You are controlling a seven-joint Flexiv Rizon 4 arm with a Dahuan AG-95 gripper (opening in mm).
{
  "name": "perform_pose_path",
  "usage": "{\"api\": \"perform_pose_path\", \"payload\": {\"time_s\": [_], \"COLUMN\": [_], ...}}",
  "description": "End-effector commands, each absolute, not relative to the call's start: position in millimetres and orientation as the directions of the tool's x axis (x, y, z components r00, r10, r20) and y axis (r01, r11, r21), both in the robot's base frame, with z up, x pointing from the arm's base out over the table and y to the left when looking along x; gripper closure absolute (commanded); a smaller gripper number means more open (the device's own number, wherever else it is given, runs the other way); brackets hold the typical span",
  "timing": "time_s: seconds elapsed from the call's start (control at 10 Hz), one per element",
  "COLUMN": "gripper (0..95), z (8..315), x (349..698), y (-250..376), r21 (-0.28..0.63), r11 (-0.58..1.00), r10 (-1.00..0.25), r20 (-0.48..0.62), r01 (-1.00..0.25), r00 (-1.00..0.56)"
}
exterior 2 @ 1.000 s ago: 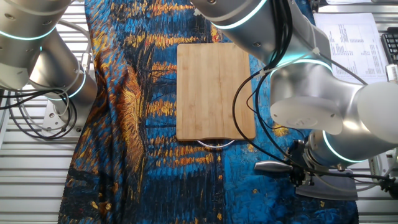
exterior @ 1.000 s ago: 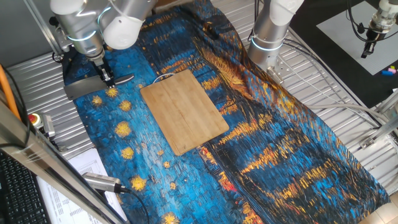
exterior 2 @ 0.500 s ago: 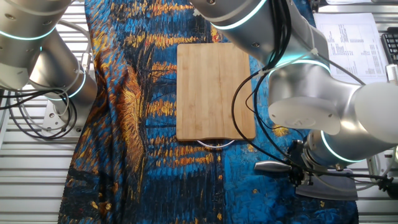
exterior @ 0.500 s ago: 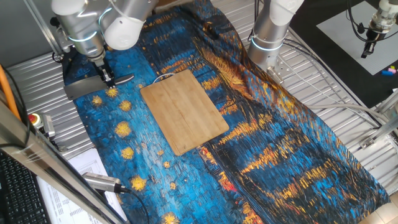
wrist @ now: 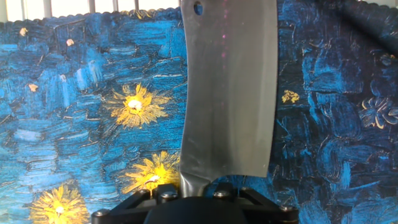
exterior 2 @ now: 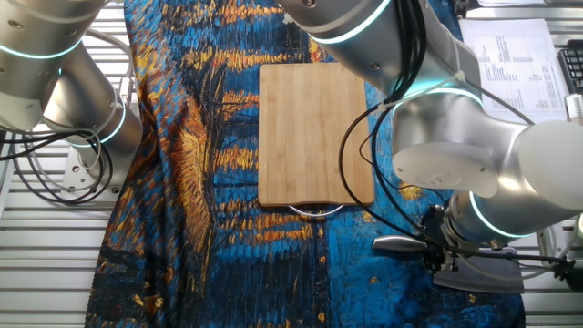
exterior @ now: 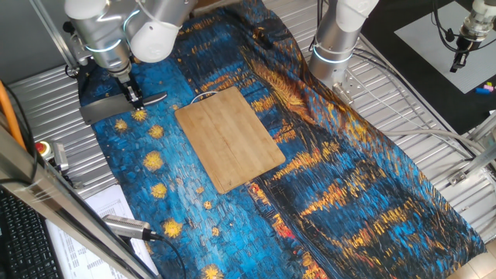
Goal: Put the knife on the cutting board
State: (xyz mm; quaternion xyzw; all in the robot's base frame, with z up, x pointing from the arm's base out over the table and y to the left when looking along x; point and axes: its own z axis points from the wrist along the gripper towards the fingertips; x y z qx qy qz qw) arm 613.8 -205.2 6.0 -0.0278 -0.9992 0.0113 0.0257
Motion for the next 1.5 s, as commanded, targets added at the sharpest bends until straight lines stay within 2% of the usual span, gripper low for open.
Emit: {"api": "perform_pose_path", "payload": {"time_s": [0.1, 0.2, 0.3, 1.1, 1.5], "gripper": [76.0, 76.0, 95.0, 95.0, 95.0], "z": [5.9, 5.9, 6.0, 13.0, 32.1], "x": [613.6, 613.6, 613.6, 614.4, 611.0], "y": [-205.2, -205.2, -205.2, -205.5, -200.2], "r21": [-0.024, -0.023, -0.023, -0.037, -0.036], "r11": [0.998, 0.998, 0.998, 0.996, 0.996], "r10": [0.058, 0.064, 0.061, 0.081, 0.082], "r20": [0.051, 0.052, 0.05, 0.048, 0.024], "r01": [0.056, 0.062, 0.06, 0.079, 0.081], "r00": [-0.997, -0.997, -0.997, -0.996, -0.996]}}
